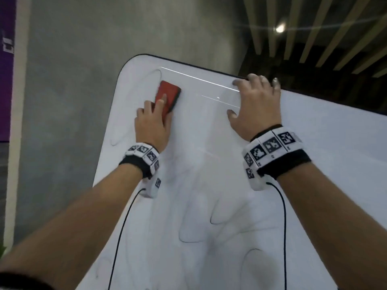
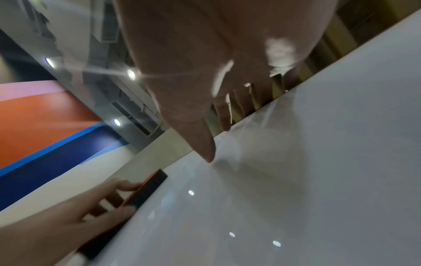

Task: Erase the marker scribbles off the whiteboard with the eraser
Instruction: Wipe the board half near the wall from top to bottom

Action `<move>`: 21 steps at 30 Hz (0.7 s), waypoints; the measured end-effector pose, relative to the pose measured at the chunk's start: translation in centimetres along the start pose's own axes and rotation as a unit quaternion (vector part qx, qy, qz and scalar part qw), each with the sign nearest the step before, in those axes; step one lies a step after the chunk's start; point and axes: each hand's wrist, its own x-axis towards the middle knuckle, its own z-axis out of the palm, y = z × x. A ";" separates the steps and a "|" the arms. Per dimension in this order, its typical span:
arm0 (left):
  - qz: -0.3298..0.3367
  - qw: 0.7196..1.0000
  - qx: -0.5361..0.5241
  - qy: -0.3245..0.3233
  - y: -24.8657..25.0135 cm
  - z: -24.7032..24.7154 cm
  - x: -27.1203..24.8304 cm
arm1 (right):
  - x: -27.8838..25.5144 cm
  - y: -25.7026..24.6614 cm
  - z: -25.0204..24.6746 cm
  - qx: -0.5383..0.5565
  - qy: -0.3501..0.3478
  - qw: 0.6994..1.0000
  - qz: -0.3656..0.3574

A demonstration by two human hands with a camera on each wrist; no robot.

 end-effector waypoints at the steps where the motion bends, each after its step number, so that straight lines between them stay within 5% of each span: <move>1: -0.049 0.999 0.003 -0.013 -0.6 0.0 1.8 | 0.7 -0.8 0.5 0.002 -0.005 1.000 -0.012; 5: -0.182 0.983 -0.014 -0.026 -1.1 -0.5 7.0 | 2.5 -2.9 1.4 -0.014 -0.007 1.000 -0.019; 9: 0.074 0.997 -0.020 0.011 0.3 0.0 6.4 | 3.0 -3.7 2.0 -0.019 0.009 1.000 0.003; 10: 0.094 0.995 -0.013 0.014 -0.3 0.3 6.4 | 3.1 -3.7 2.1 -0.015 0.013 1.000 0.006; 11: 0.060 0.998 -0.002 0.021 -1.5 0.6 6.8 | 3.1 -3.6 2.2 -0.012 0.017 1.000 0.009; 14: -0.232 0.972 -0.025 -0.010 -5.3 1.0 8.8 | 2.9 -3.6 2.6 -0.009 0.020 1.000 0.018; 16: -0.301 0.953 -0.032 -0.032 -6.2 1.0 9.2 | 3.0 -3.7 2.7 -0.007 0.024 0.999 0.022; 18: -0.253 0.967 -0.004 -0.021 -5.0 0.9 8.6 | 3.0 -3.9 2.8 -0.001 0.033 0.999 0.026; 21: 0.000 0.999 -0.018 0.029 -1.7 0.9 5.0 | 3.0 -4.1 2.8 0.007 0.040 0.999 0.035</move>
